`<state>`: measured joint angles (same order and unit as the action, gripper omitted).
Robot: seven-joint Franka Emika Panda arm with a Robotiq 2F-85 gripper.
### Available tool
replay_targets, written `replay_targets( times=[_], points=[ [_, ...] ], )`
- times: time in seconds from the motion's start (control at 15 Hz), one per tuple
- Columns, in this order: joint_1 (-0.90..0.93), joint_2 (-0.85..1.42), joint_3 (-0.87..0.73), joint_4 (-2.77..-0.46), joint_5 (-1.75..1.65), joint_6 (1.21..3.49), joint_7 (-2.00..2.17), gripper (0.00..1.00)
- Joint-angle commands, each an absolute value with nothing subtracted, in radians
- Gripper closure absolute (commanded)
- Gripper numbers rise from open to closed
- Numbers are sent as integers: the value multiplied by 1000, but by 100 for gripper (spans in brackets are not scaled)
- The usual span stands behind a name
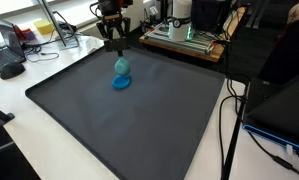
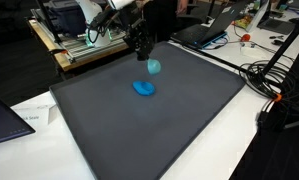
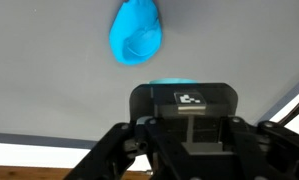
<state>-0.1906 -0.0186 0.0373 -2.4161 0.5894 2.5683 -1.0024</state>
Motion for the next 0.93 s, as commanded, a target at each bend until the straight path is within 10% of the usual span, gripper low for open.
replay_targets(
  times=[0.0, 0.87],
  points=[
    [-138, -13, -8, -2419, 563, 2588, -970, 78],
    [-87, 64, 18, -2480, 579, 2841, -922, 78]
  ],
)
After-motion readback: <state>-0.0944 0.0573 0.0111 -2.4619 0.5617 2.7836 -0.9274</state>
